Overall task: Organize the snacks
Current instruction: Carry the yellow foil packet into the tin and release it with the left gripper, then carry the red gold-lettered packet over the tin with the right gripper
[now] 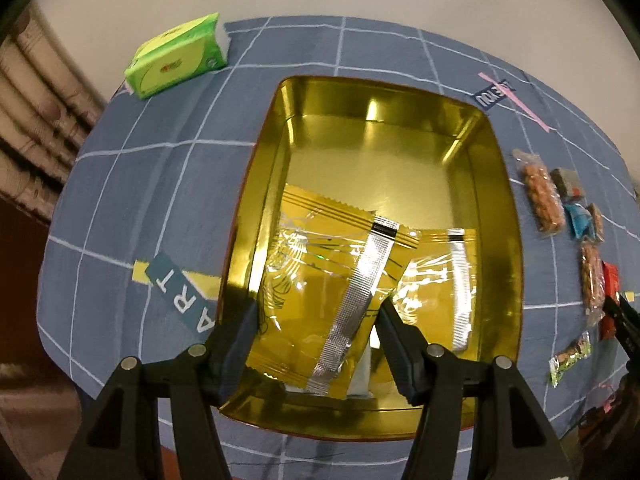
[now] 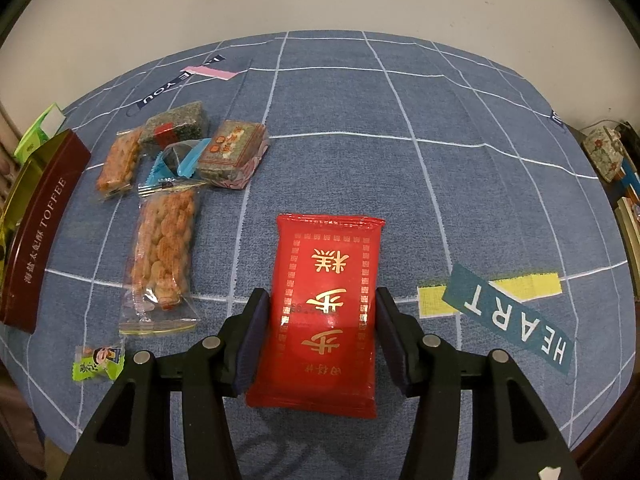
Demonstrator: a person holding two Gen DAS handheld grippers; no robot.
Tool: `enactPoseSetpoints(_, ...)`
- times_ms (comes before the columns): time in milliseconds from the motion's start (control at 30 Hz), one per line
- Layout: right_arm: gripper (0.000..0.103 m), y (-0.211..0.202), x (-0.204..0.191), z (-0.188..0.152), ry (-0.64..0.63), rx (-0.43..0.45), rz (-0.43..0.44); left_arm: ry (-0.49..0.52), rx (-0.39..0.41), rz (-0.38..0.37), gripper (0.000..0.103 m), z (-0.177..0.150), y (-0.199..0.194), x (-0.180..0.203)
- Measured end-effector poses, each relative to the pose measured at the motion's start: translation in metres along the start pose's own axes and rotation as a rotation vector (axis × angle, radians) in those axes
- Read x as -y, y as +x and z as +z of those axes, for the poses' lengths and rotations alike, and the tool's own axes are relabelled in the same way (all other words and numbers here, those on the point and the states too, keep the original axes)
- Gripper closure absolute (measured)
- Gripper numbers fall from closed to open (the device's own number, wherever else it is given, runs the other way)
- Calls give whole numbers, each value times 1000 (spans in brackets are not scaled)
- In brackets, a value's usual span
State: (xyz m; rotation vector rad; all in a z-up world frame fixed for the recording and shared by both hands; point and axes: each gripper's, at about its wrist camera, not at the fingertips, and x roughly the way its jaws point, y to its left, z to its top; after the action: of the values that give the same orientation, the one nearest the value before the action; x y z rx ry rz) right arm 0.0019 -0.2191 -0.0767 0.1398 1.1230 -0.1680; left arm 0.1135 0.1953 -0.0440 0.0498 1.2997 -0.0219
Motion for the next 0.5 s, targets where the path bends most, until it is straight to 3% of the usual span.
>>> enactPoseSetpoints(500,53,1,-1,0,8,-5,-8,-60,-15,-12,41,-7,6,-6)
